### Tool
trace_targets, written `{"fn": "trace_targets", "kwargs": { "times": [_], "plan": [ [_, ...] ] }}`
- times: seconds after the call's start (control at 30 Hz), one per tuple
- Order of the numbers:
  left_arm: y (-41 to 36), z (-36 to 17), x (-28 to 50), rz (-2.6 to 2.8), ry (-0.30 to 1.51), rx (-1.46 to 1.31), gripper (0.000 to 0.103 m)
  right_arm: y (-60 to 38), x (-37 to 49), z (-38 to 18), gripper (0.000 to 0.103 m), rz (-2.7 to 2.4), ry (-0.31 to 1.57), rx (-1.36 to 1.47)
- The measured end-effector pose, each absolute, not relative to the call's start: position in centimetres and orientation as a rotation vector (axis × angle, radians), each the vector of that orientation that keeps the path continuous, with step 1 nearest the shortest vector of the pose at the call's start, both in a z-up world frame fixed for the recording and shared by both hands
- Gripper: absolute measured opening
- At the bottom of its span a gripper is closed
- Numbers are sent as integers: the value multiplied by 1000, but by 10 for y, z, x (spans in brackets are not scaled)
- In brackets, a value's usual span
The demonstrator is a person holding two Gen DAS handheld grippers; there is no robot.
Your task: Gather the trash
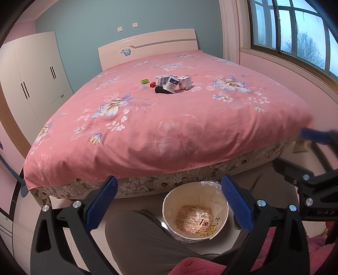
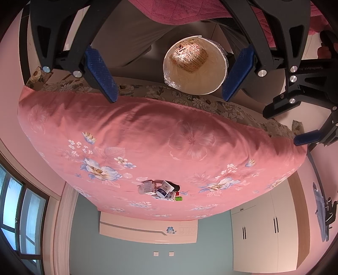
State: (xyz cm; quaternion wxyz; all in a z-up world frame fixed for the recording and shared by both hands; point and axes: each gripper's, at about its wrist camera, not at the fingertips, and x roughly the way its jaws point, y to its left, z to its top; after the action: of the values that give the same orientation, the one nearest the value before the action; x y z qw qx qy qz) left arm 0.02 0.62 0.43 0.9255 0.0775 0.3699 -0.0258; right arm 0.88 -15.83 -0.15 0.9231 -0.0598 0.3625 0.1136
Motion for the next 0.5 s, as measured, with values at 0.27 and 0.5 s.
{"fn": "trace_targets", "kwargs": {
  "times": [0.27,0.5],
  "plan": [
    [8,4,0,-53,758,159,100,-158,9,-2,96,234,744,-123],
    [10,4,1,-54,760,158,100,-159,9,-3,96,235,746,-125]
  ]
}}
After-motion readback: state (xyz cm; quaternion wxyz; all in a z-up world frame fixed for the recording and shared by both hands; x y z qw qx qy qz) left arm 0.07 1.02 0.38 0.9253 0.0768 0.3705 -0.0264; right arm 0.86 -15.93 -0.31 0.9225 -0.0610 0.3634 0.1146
